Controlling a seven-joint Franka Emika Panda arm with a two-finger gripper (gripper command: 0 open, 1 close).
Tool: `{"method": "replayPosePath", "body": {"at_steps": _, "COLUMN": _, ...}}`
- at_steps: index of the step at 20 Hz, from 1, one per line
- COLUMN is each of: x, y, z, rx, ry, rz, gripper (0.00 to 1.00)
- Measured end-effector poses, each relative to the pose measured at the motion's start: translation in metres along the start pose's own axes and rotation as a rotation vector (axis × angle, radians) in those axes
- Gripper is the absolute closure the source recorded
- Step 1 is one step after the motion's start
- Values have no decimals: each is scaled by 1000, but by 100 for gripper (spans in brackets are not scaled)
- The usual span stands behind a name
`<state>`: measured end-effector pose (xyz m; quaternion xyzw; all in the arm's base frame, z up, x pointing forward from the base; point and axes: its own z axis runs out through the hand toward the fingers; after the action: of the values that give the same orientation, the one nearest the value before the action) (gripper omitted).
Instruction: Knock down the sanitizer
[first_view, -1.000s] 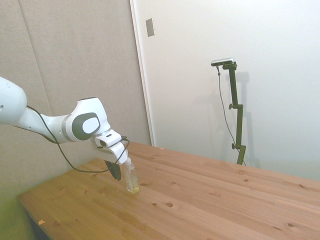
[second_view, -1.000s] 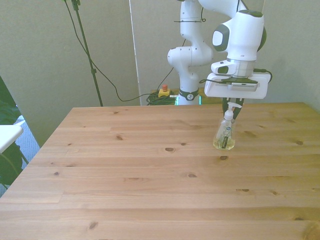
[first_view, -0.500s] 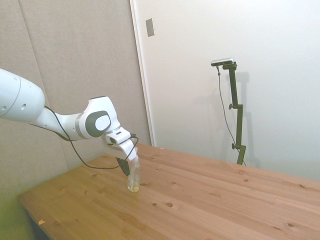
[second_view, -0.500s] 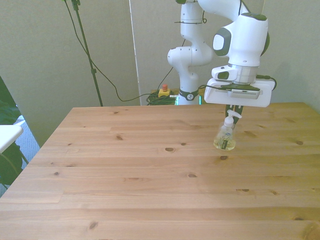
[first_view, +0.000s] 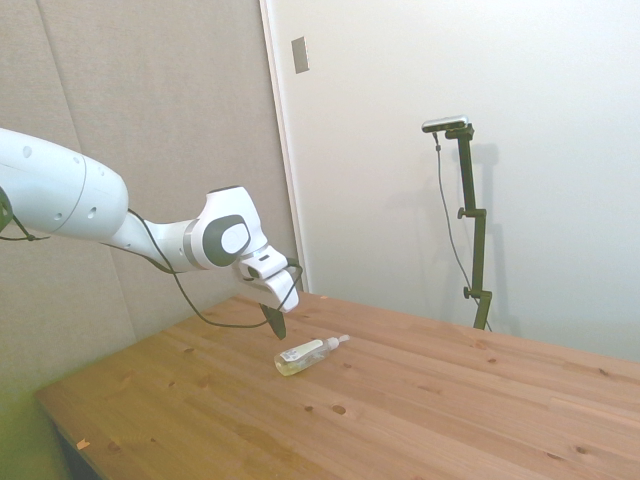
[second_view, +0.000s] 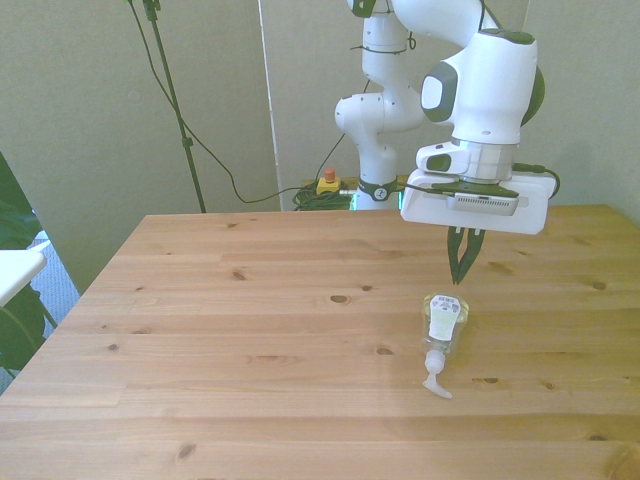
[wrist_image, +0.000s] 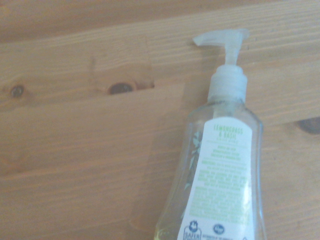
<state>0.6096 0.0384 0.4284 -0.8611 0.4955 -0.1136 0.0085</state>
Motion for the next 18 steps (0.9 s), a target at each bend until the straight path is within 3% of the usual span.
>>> {"method": "replayPosePath", "body": {"at_steps": 4, "x": 12, "y": -5, "z": -1, "rx": 9, "ry": 10, "rz": 23, "gripper": 100}}
{"method": "replayPosePath", "body": {"at_steps": 5, "x": 14, "y": -5, "z": -1, "rx": 9, "ry": 11, "rz": 25, "gripper": 0}}
{"method": "replayPosePath", "body": {"at_steps": 18, "x": 7, "y": 0, "z": -5, "rx": -2, "ry": 3, "rz": -1, "gripper": 0}}
